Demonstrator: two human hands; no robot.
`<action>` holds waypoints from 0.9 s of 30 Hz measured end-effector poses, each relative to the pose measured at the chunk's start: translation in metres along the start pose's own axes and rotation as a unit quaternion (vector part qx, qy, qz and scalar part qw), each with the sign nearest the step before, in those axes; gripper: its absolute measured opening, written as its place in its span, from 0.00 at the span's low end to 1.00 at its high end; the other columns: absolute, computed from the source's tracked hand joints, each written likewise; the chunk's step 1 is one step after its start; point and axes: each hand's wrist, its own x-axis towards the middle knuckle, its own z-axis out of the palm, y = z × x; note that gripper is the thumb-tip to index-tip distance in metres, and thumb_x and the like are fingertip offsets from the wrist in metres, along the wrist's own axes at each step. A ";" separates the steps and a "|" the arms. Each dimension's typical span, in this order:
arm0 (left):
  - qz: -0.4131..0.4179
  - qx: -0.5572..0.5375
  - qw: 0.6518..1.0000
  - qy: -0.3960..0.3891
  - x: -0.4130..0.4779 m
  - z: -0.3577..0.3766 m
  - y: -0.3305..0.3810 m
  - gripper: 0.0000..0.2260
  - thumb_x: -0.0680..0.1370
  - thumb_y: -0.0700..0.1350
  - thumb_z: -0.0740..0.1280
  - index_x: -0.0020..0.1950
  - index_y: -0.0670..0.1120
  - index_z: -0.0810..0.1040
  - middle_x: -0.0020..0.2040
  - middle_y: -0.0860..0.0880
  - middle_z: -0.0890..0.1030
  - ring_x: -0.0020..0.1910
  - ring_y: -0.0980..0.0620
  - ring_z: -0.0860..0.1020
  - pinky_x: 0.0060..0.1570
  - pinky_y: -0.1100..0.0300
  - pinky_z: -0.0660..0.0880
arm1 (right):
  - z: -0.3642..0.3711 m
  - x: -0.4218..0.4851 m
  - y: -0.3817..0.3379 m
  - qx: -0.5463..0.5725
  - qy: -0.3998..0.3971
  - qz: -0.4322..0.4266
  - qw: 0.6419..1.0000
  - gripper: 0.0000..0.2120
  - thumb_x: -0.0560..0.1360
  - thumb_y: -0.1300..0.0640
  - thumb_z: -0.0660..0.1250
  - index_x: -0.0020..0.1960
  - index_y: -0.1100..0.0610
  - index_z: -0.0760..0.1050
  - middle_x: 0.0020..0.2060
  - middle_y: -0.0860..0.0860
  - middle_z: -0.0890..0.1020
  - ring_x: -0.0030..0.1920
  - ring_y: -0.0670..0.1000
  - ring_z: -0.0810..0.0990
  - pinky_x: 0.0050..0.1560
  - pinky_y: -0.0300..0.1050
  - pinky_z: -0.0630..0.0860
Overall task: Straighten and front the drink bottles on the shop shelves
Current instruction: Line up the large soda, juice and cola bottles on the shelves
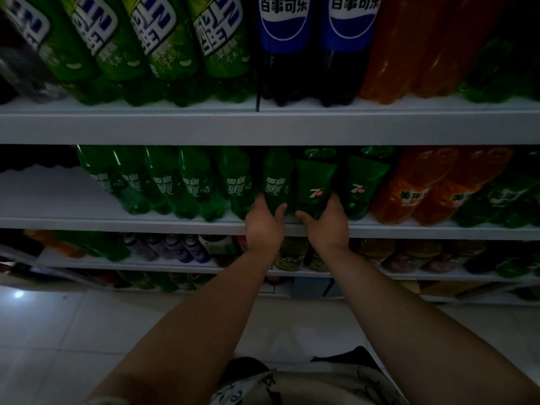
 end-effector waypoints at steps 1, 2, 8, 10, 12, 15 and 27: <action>0.007 0.011 1.000 -0.003 0.000 -0.001 -0.001 0.24 0.79 0.52 0.64 0.69 0.39 0.68 0.61 0.39 0.77 0.59 0.41 0.76 0.53 0.53 0.73 | 0.002 -0.001 -0.001 0.001 0.006 0.002 1.000 0.34 0.70 0.50 0.74 0.69 0.58 0.64 0.62 0.57 0.74 0.61 0.56 0.74 0.59 0.50 0.74; 0.010 0.023 1.000 -0.006 0.000 -0.001 -0.002 0.24 0.80 0.52 0.64 0.69 0.39 0.68 0.61 0.39 0.77 0.58 0.41 0.76 0.52 0.53 0.73 | 0.004 -0.001 -0.001 0.000 0.013 0.004 1.000 0.34 0.70 0.50 0.74 0.69 0.58 0.64 0.62 0.57 0.74 0.61 0.56 0.74 0.59 0.50 0.74; 0.025 0.076 0.996 -0.026 0.001 -0.002 -0.007 0.25 0.81 0.53 0.61 0.71 0.38 0.64 0.60 0.38 0.77 0.56 0.40 0.76 0.50 0.51 0.74 | 0.008 -0.001 0.000 -0.009 0.028 0.003 1.000 0.35 0.69 0.51 0.75 0.70 0.58 0.64 0.62 0.57 0.74 0.62 0.56 0.73 0.58 0.46 0.72; 0.031 0.069 0.997 -0.027 0.003 -0.003 -0.007 0.25 0.80 0.52 0.62 0.71 0.38 0.65 0.60 0.38 0.77 0.57 0.41 0.76 0.52 0.51 0.73 | 0.006 0.000 -0.001 -0.001 0.023 0.004 1.000 0.35 0.68 0.51 0.76 0.70 0.58 0.64 0.62 0.58 0.74 0.62 0.56 0.73 0.59 0.45 0.70; 0.033 0.068 0.997 -0.030 0.003 -0.004 -0.007 0.25 0.80 0.52 0.62 0.71 0.38 0.65 0.61 0.38 0.77 0.58 0.41 0.76 0.53 0.51 0.73 | 0.002 0.000 0.000 0.002 0.018 -0.001 1.000 0.34 0.68 0.52 0.76 0.69 0.58 0.65 0.62 0.57 0.75 0.62 0.55 0.73 0.58 0.42 0.69; 0.032 0.084 0.995 -0.043 0.005 -0.006 -0.009 0.25 0.80 0.53 0.62 0.71 0.39 0.65 0.60 0.38 0.77 0.57 0.41 0.77 0.52 0.51 0.75 | -0.009 -0.013 0.009 0.025 0.029 -0.025 0.999 0.27 0.72 0.55 0.72 0.68 0.59 0.68 0.61 0.56 0.76 0.59 0.53 0.75 0.56 0.40 0.70; 0.023 0.032 0.999 -0.031 -0.038 0.002 -0.030 0.26 0.80 0.40 0.61 0.77 0.41 0.59 0.42 0.41 0.80 0.38 0.47 0.76 0.42 0.56 0.75 | -0.046 -0.061 0.128 -0.176 -0.132 0.003 0.975 0.09 0.74 0.63 0.67 0.53 0.64 0.79 0.48 0.61 0.81 0.47 0.59 0.79 0.42 0.40 0.68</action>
